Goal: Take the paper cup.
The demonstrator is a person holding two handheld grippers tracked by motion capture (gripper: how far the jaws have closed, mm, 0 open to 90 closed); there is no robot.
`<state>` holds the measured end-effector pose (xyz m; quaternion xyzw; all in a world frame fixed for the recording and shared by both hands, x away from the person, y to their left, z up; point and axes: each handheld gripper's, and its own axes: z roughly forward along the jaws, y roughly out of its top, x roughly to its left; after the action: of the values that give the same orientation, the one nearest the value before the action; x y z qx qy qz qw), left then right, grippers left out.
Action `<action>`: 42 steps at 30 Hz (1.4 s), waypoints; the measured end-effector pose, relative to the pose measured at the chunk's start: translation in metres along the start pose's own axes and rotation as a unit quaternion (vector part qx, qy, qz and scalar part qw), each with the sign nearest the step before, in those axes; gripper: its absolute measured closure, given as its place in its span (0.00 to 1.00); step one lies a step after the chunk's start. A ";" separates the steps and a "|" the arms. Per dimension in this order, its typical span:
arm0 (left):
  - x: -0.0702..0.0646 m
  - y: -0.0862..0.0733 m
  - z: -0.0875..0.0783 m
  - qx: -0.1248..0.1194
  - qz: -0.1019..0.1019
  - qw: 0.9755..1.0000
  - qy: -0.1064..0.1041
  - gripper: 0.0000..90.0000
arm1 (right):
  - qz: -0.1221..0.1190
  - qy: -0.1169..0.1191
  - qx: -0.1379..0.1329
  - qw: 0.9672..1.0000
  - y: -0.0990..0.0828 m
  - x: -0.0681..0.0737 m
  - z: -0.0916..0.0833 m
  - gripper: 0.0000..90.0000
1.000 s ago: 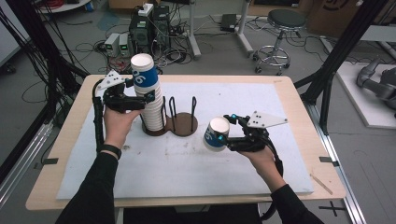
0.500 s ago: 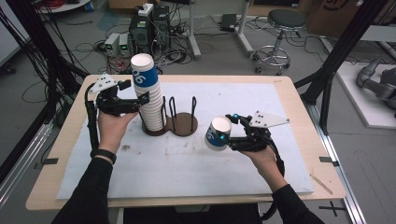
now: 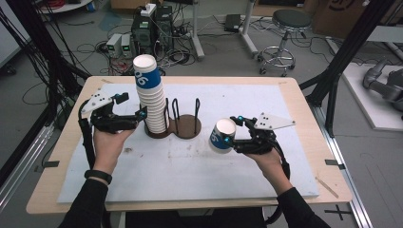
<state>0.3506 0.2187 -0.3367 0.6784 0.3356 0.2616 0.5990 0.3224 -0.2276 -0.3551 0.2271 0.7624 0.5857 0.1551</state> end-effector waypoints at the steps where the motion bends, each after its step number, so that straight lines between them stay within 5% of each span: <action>1: -0.002 -0.002 -0.002 0.000 0.002 1.000 -0.002 0.09 | 0.001 0.001 0.000 1.000 0.000 0.000 0.000 0.34; 12: -0.036 -0.018 -0.004 0.012 0.022 0.999 -0.040 0.09 | 0.000 0.001 0.000 1.000 -0.001 0.001 -0.001 0.34; 24: -0.080 -0.039 0.013 0.035 0.051 0.994 -0.092 0.09 | 0.000 0.006 0.005 1.000 -0.003 0.003 0.000 0.34; 42: -0.090 -0.062 0.017 0.036 0.052 0.990 -0.122 0.09 | 0.004 0.005 0.008 1.000 -0.006 0.005 0.001 0.34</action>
<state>0.2969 0.1422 -0.3964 0.7427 0.2332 0.1952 0.5966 0.3180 -0.2258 -0.3611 0.2287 0.7667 0.5815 0.1473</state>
